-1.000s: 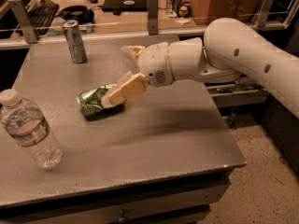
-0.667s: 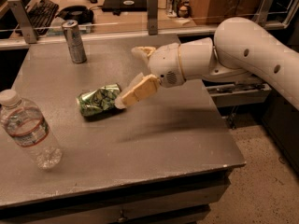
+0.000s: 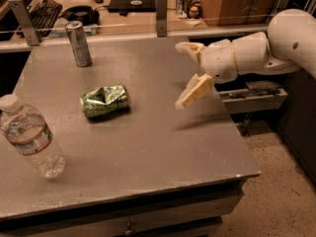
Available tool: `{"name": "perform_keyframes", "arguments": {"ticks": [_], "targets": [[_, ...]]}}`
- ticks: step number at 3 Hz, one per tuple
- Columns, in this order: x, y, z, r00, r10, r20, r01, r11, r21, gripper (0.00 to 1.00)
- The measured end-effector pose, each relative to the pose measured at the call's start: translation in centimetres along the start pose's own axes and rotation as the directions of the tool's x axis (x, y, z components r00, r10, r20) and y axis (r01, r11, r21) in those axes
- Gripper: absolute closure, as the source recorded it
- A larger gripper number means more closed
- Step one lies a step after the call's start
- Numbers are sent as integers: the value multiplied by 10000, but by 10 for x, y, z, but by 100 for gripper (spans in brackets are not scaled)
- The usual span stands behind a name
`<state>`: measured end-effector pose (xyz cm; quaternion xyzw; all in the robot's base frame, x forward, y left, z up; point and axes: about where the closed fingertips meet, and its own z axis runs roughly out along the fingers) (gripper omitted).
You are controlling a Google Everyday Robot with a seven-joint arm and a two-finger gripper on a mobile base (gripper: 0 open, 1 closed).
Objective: Knock green can over
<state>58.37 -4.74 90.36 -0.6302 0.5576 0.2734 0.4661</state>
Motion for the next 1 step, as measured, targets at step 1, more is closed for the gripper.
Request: {"name": "perform_keyframes", "arguments": {"ticks": [1], "targets": [[-4,-2,-3,9998,-189,75,189,9998,-54,0]]}}
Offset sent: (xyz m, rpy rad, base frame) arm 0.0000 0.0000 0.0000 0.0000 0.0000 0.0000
